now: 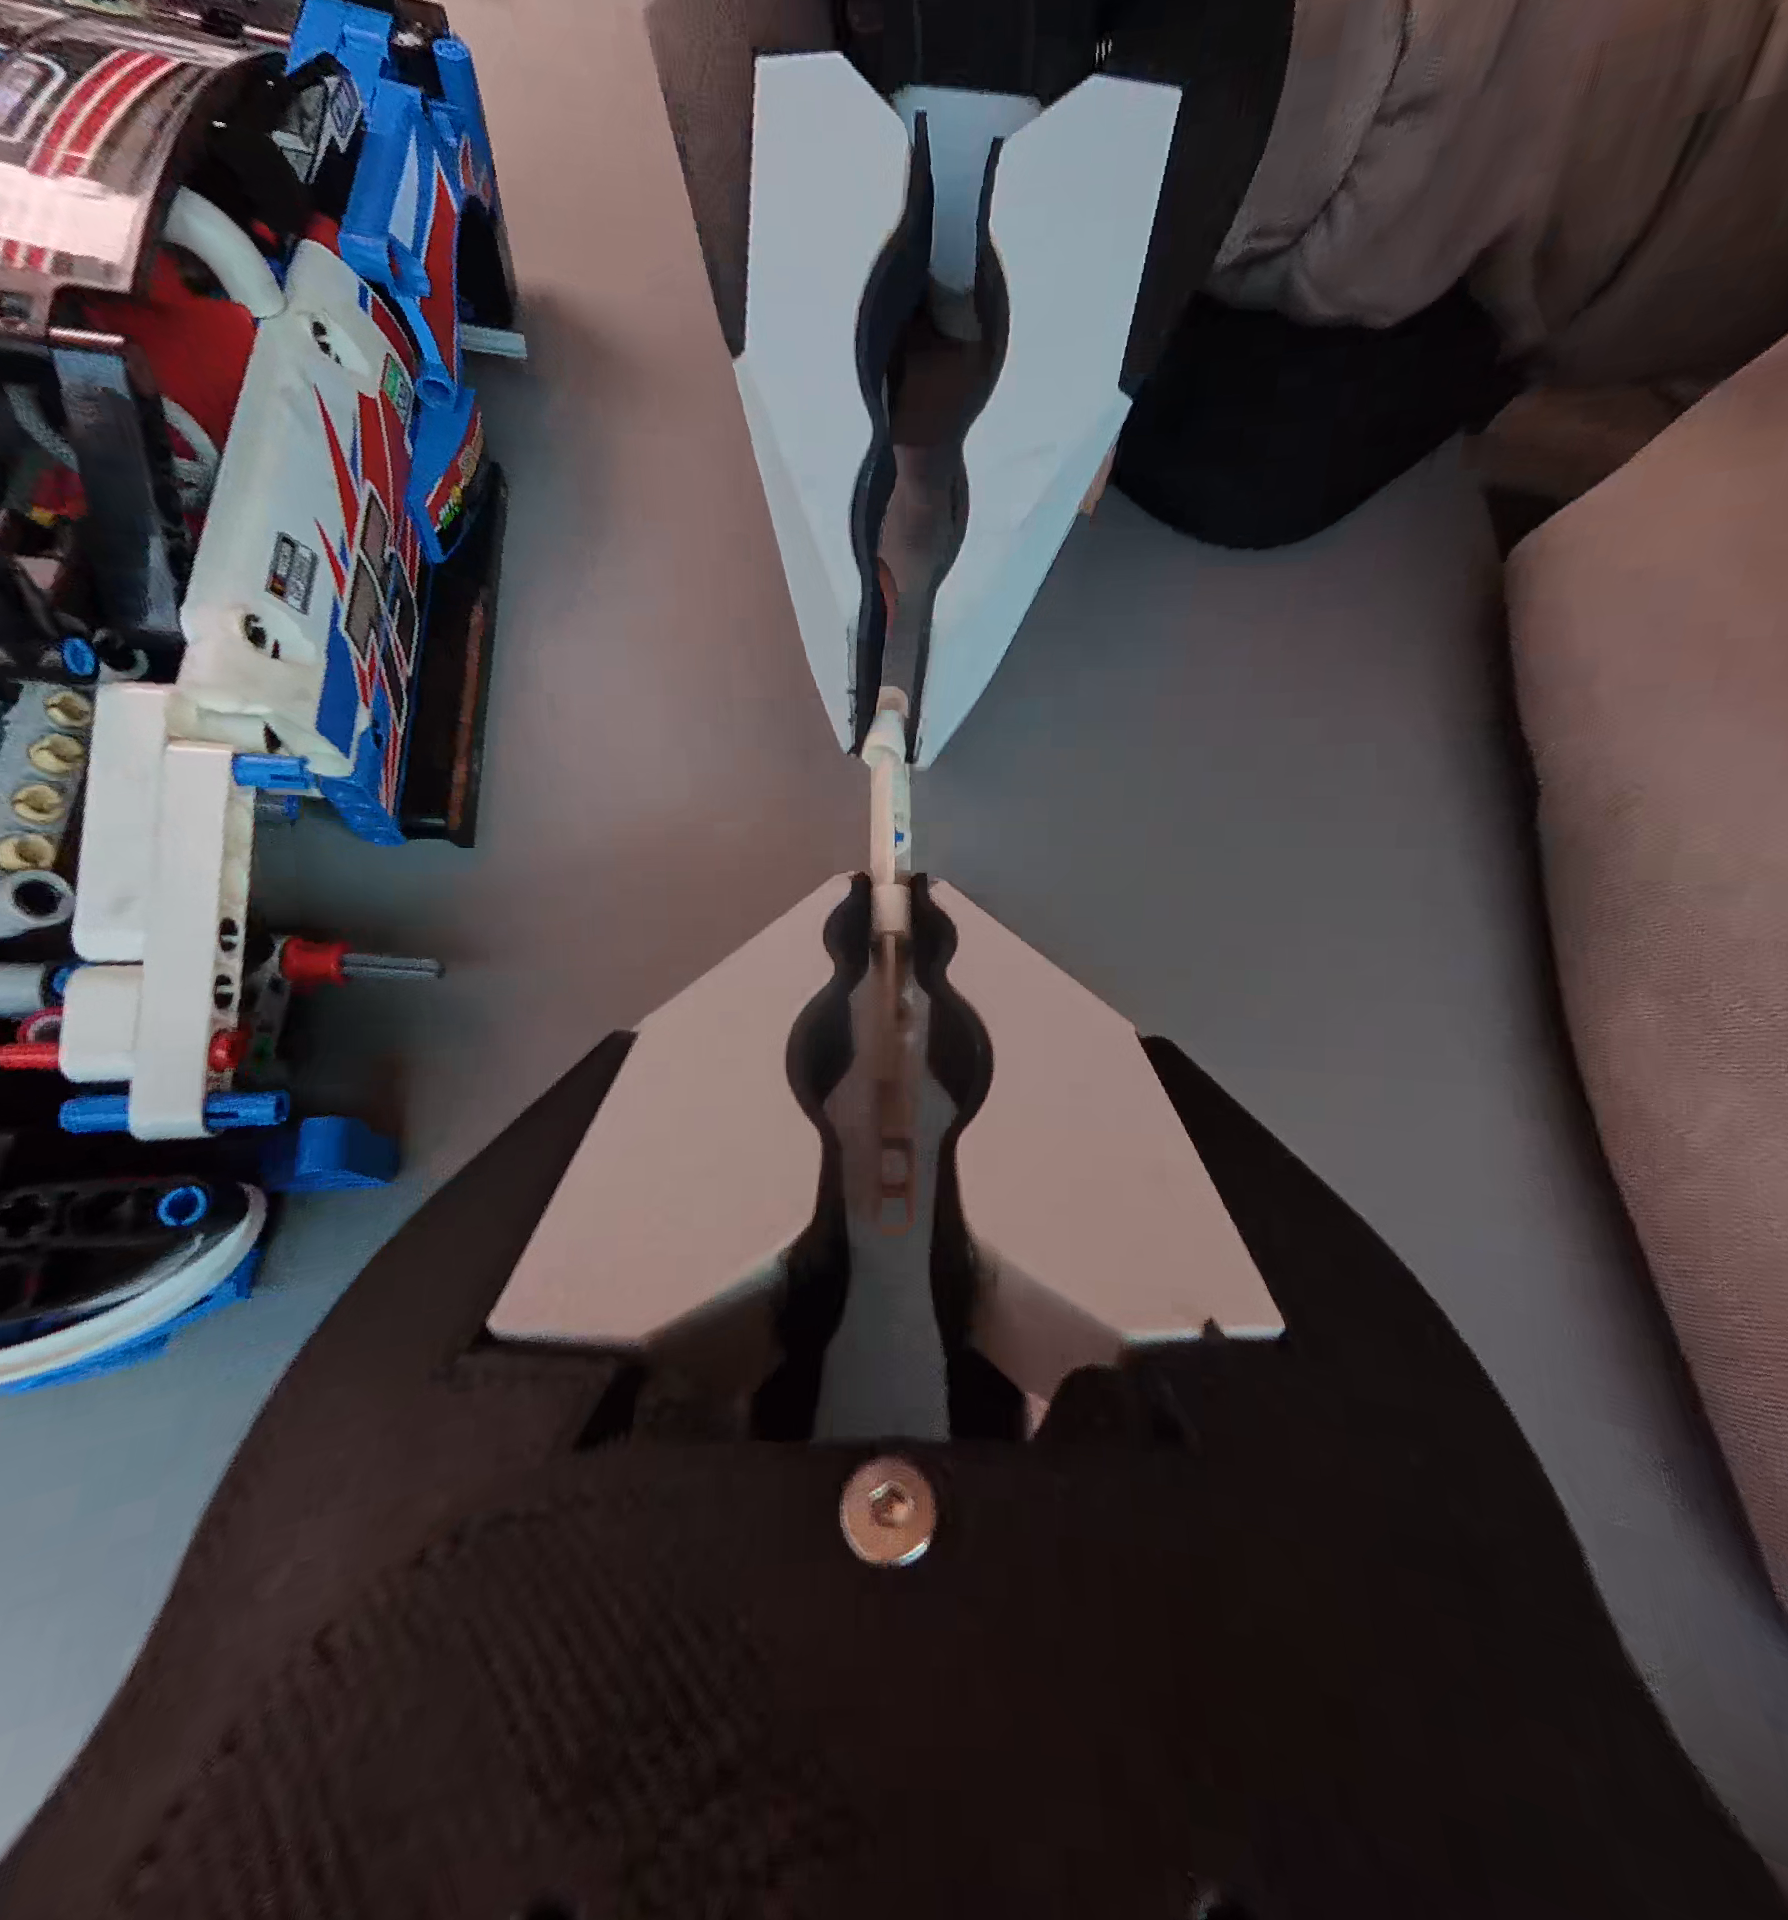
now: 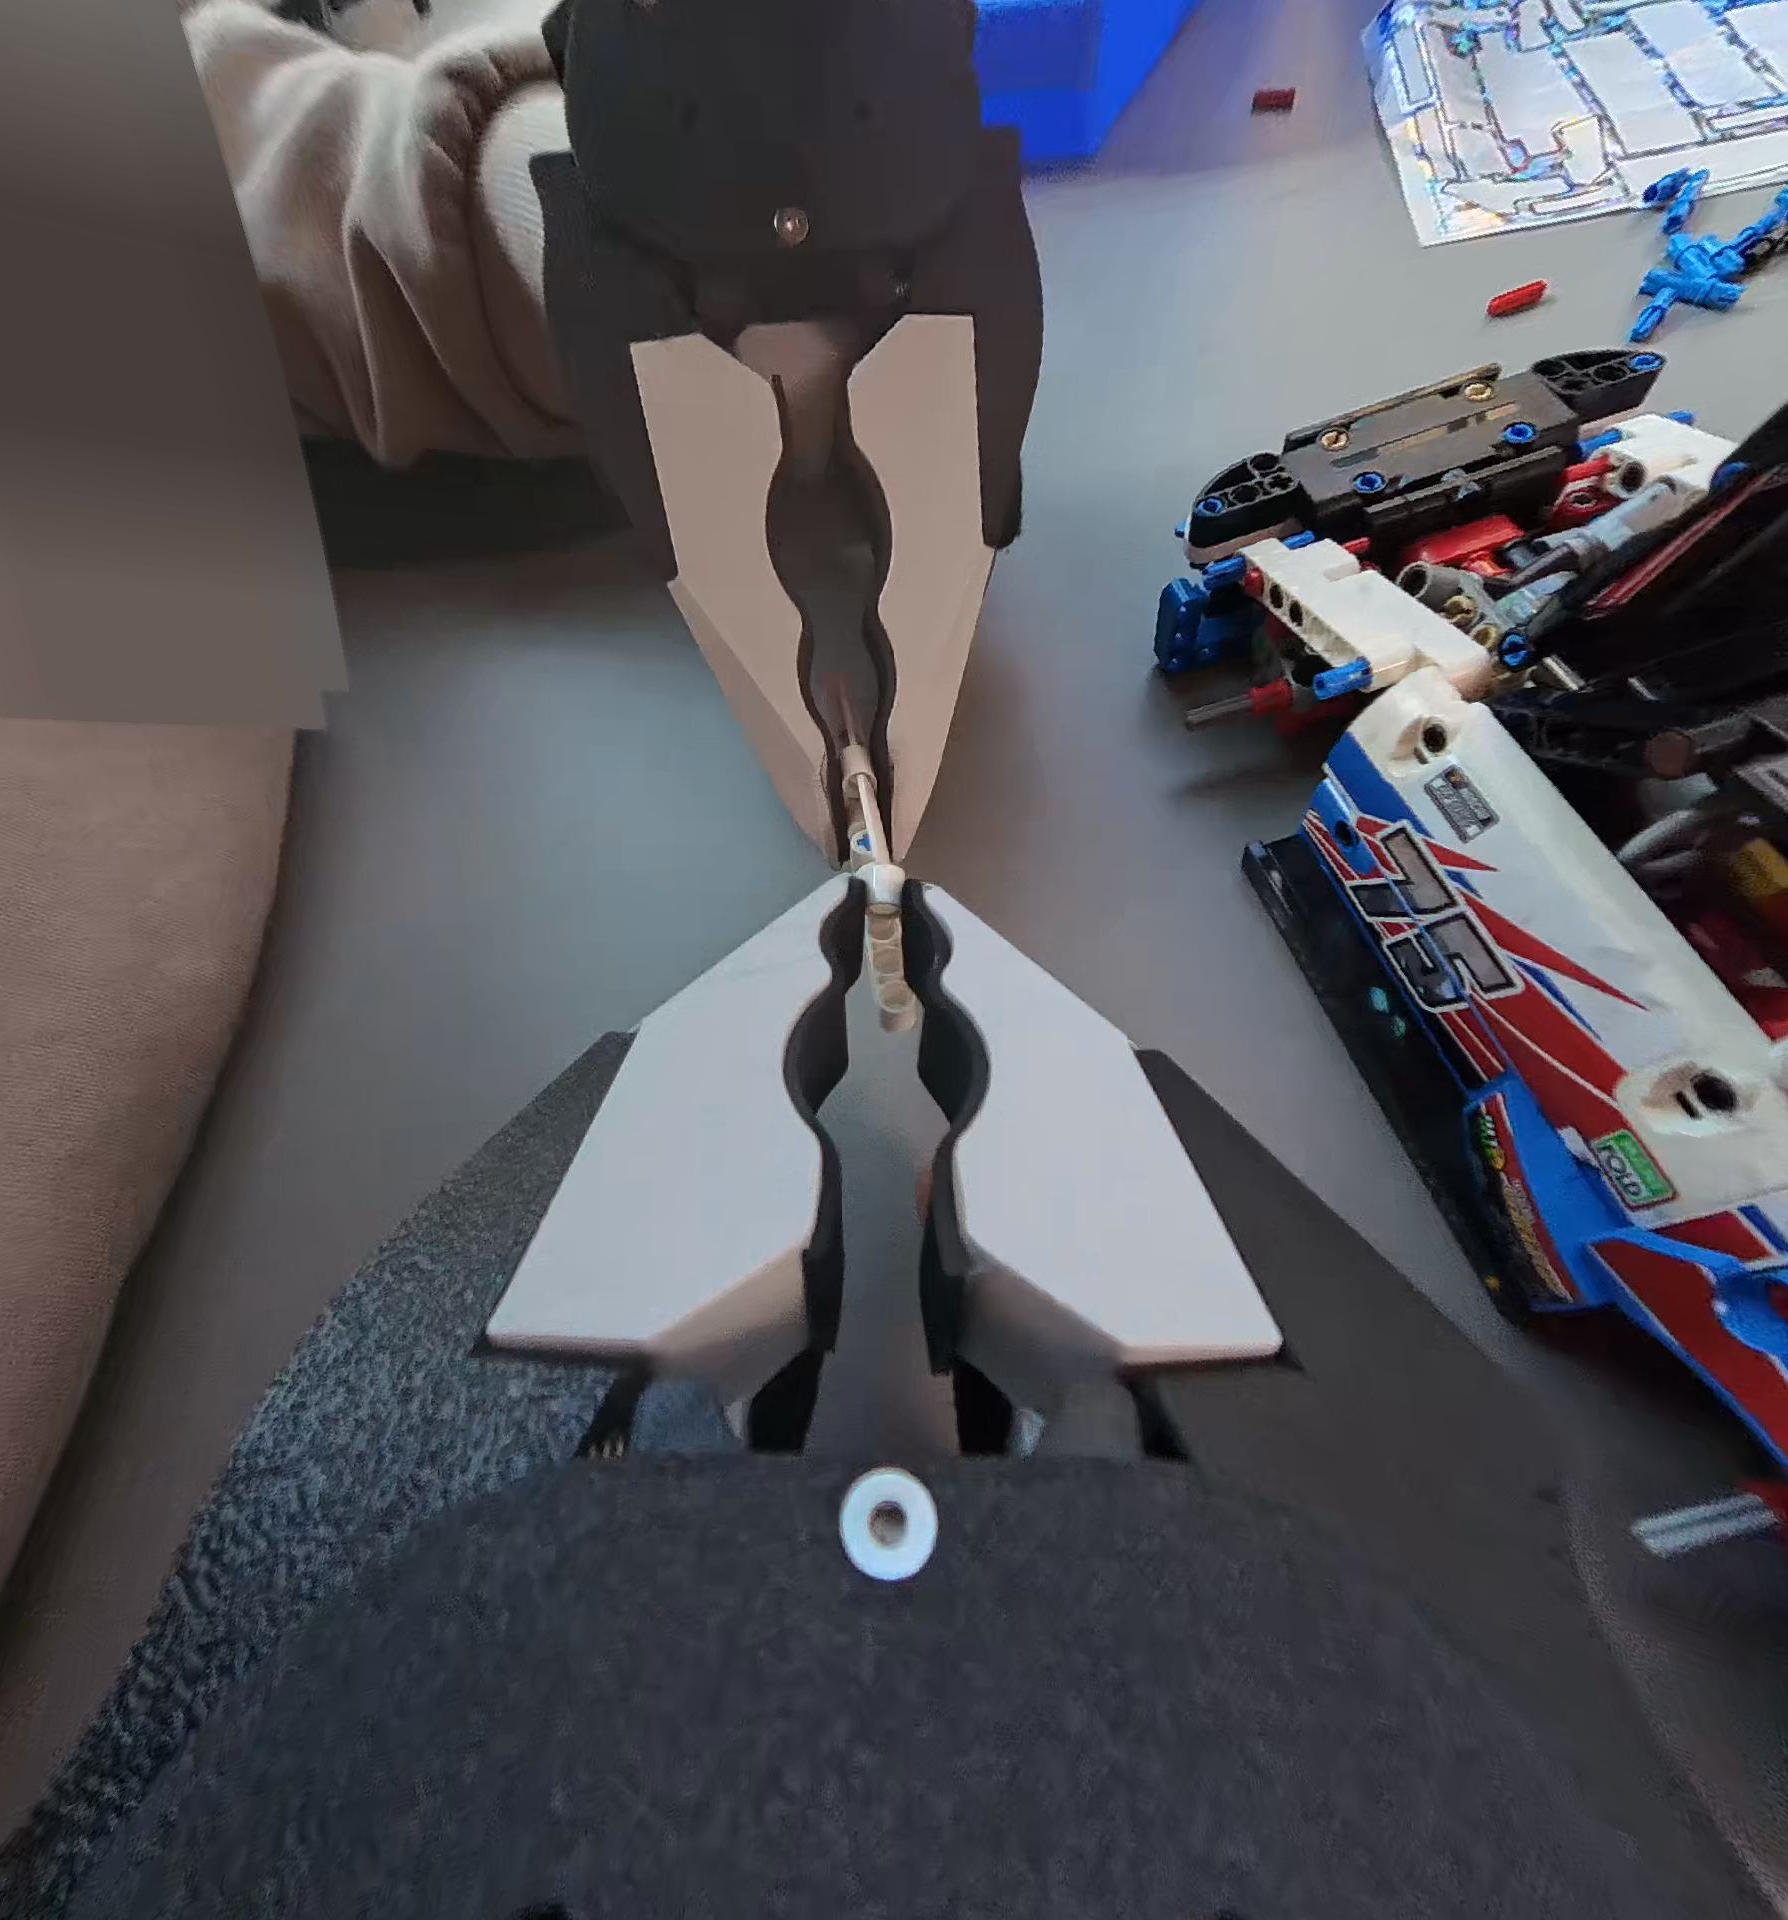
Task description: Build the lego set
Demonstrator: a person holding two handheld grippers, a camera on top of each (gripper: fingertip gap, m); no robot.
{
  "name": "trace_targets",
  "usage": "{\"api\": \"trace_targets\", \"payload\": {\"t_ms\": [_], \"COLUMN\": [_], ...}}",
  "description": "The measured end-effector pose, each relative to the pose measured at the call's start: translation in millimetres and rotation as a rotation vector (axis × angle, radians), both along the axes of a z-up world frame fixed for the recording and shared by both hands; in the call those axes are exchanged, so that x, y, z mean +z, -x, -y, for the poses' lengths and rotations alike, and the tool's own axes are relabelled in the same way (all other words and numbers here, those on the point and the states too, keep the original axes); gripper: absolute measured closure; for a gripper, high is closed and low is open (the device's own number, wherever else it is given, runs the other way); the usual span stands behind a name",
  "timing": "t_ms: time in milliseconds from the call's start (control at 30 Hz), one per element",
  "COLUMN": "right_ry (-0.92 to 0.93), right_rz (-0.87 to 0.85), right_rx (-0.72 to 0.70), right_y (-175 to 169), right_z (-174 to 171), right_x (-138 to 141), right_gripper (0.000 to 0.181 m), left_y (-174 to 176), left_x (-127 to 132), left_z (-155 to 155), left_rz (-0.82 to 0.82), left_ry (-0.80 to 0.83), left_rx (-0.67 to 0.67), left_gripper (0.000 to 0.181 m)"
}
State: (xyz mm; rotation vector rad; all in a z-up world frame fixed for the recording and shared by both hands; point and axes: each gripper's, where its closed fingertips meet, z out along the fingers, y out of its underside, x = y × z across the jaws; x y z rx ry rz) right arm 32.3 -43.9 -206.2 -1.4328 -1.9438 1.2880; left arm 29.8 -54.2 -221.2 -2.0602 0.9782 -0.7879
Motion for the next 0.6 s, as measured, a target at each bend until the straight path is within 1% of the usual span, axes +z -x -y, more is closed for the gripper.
{"api": "trace_targets", "payload": {"t_ms": [33, 100, 300, 433, 533, 600], "right_ry": [0.034, 0.072, 0.049, -0.008, -0.127, -0.205], "right_rz": [-0.009, -0.009, 0.006, 0.042, 0.081, 0.094], "right_rx": [-0.005, -0.015, -0.019, 0.007, 0.048, 0.082], "right_y": [0.0, -0.3, -4.1, -7.6, -9.9, -10.3], "right_z": [0.3, 0.6, 2.2, 4.5, 6.1, 9.0], "right_x": [3.2, 5.0, 4.0, 0.3, -10.5, -16.1], "right_gripper": [0.176, 0.176, 0.176, 0.176, 0.176, 0.176], "left_y": [-0.3, -0.3, -3.0, -5.5, -5.5, -5.6], "left_x": [2.9, 4.5, 4.7, 1.6, -8.0, -12.4], "left_z": [1.0, 2.1, 4.4, 6.6, 7.3, 8.1], "left_rz": [0.039, 0.086, 0.11, 0.062, -0.012, -0.085], "left_ry": [0.023, 0.06, 0.079, 0.061, 0.031, -0.021], "left_rx": [0.0, -0.001, -0.022, -0.042, -0.06, -0.084], "left_gripper": [0.176, 0.175, 0.175, 0.175, 0.175, 0.175]}}
